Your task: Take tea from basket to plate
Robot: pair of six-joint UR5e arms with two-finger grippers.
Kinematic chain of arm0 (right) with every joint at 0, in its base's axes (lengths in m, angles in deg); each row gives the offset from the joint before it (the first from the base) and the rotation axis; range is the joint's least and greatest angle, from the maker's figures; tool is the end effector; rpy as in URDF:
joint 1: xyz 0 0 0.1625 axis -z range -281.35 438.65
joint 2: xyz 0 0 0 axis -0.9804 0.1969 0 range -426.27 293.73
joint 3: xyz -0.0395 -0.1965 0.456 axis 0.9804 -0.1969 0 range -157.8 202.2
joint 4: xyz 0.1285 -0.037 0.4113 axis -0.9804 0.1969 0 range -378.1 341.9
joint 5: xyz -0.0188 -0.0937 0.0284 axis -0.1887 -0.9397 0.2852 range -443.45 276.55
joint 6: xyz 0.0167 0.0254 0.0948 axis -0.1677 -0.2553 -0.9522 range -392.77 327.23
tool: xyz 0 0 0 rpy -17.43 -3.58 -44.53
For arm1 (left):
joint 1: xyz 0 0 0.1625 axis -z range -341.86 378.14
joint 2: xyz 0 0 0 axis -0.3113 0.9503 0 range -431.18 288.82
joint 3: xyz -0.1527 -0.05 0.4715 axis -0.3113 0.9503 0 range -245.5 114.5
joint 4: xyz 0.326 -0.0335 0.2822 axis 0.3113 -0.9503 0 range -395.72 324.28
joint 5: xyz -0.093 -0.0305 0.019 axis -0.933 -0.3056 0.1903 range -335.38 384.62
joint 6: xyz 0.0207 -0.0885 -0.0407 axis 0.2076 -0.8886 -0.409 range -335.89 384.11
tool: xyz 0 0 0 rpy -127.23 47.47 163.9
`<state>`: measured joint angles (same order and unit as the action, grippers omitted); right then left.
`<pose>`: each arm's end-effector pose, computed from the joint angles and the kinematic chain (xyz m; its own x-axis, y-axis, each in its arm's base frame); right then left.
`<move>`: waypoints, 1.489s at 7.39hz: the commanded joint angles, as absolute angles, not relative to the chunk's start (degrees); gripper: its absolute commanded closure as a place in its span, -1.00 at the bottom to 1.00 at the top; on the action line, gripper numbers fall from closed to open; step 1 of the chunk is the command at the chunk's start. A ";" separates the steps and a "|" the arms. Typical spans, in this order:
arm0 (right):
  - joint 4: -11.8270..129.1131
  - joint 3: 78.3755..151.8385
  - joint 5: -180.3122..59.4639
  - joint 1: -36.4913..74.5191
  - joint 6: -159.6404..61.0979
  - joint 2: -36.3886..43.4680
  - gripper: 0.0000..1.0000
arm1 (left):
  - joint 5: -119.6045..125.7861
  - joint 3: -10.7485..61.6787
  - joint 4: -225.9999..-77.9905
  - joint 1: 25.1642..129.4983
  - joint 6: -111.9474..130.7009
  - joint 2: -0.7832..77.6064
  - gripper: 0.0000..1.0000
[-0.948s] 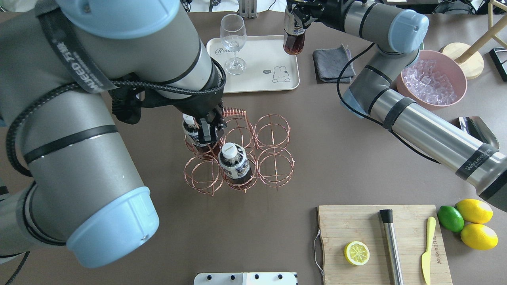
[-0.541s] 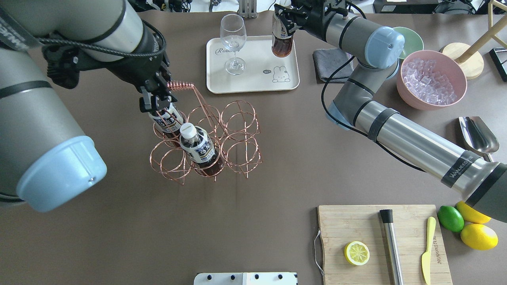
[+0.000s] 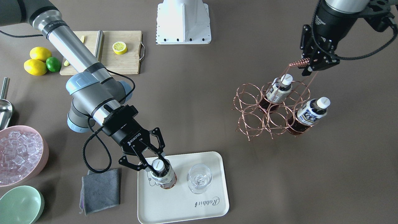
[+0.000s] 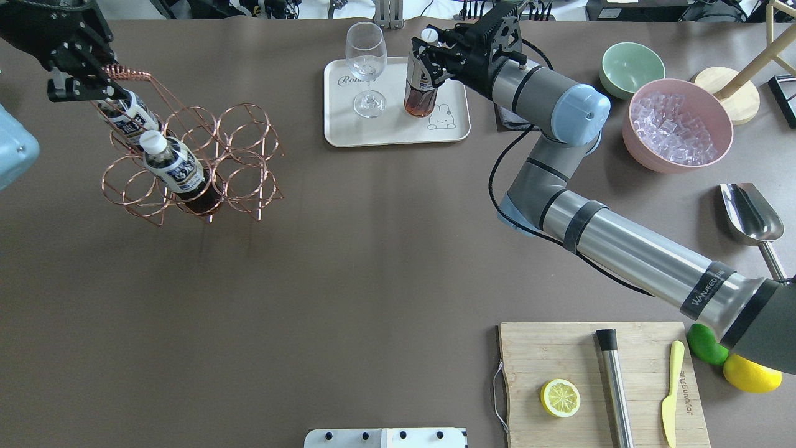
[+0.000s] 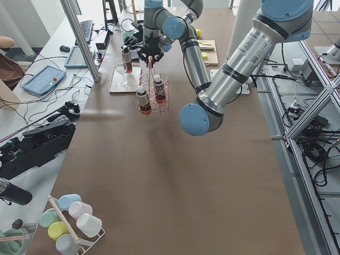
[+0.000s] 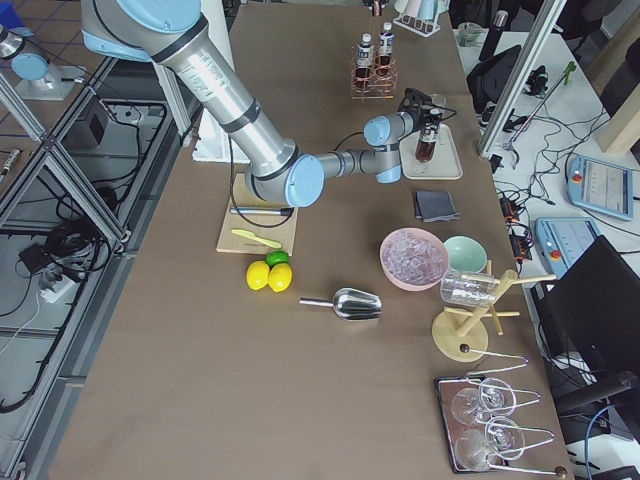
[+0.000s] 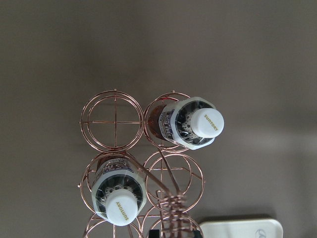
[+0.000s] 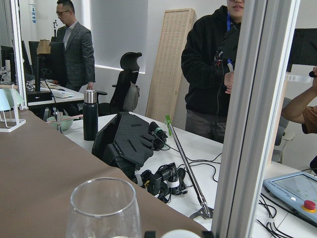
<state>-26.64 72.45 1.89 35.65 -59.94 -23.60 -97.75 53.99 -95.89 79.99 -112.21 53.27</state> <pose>-0.5192 -0.6774 0.3225 0.5627 -0.6877 0.4588 -0.5172 0.1401 0.8443 0.2088 -0.5599 0.2173 -0.1663 -0.9838 -0.0669 0.6990 -0.0697 -0.7118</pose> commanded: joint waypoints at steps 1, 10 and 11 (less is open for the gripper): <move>-28.56 72.39 0.23 37.25 -60.37 -22.50 1.00 | -101.91 45.81 -96.53 88.94 -95.75 49.93 1.00; -26.82 75.19 8.18 31.74 -55.45 -21.36 -1.00 | -102.38 15.13 -117.52 100.92 -81.28 52.38 1.00; -24.02 77.37 13.36 28.84 -55.53 -19.79 -1.00 | -102.38 12.74 -118.59 101.45 -79.88 53.17 1.00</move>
